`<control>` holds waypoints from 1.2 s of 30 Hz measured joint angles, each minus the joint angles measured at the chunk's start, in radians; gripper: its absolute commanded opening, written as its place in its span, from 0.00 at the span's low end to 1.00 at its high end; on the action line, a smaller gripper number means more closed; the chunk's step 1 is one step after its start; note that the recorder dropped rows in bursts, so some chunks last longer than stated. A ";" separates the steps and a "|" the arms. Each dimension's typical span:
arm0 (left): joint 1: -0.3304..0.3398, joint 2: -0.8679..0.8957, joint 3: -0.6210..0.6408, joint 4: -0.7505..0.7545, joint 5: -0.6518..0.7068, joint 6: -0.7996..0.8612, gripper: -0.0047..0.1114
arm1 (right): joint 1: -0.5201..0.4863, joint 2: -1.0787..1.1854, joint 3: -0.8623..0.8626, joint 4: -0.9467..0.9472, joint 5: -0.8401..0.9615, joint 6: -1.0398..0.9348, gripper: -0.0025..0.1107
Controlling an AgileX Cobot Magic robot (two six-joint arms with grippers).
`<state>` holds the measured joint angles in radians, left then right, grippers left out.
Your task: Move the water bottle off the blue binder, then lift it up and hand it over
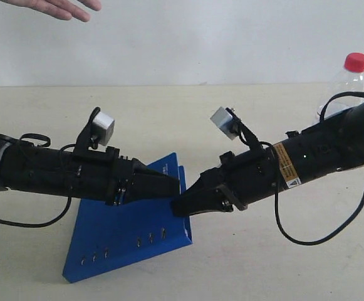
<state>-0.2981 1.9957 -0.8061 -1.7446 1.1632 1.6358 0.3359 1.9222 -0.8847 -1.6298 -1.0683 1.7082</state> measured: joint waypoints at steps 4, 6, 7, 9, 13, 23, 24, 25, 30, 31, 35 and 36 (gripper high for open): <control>0.014 -0.041 0.000 -0.024 0.002 0.004 0.20 | 0.002 0.000 -0.001 0.101 0.000 -0.044 0.02; 0.016 -0.060 0.000 -0.024 -0.010 0.004 0.20 | -0.005 0.000 -0.003 0.128 -0.012 -0.055 0.02; 0.017 -0.073 -0.002 -0.024 -0.015 0.002 0.20 | -0.018 0.000 -0.002 0.137 -0.023 -0.059 0.02; 0.017 -0.088 -0.004 -0.024 -0.025 0.002 0.20 | -0.037 0.000 -0.004 0.148 -0.048 -0.063 0.02; 0.017 -0.106 -0.001 0.044 -0.071 0.000 0.20 | -0.097 -0.007 -0.016 0.207 -0.083 -0.068 0.02; 0.017 -0.104 0.001 0.075 -0.127 0.000 0.20 | -0.113 -0.019 -0.023 0.196 -0.141 -0.074 0.02; 0.017 -0.104 0.001 0.075 -0.129 0.000 0.20 | -0.113 -0.019 -0.023 0.196 -0.141 -0.074 0.02; 0.017 -0.104 0.001 0.075 -0.129 0.000 0.20 | -0.113 -0.019 -0.023 0.196 -0.141 -0.074 0.02; 0.017 -0.104 0.001 0.078 -0.230 -0.031 0.20 | -0.113 -0.019 -0.023 0.169 -0.085 -0.031 0.09; 0.017 -0.104 0.001 0.080 -0.279 -0.044 0.20 | -0.113 -0.019 -0.023 0.152 -0.042 -0.001 0.15; 0.022 -0.104 0.001 0.080 -0.430 -0.098 0.20 | -0.113 -0.019 -0.023 0.052 0.124 0.145 0.44; 0.025 -0.104 0.001 0.080 -0.453 -0.106 0.20 | -0.113 -0.019 -0.023 0.033 0.147 0.176 0.50</control>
<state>-0.2728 1.8920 -0.8047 -1.6646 0.7102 1.5295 0.2231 1.9028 -0.9082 -1.5966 -0.9216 1.8844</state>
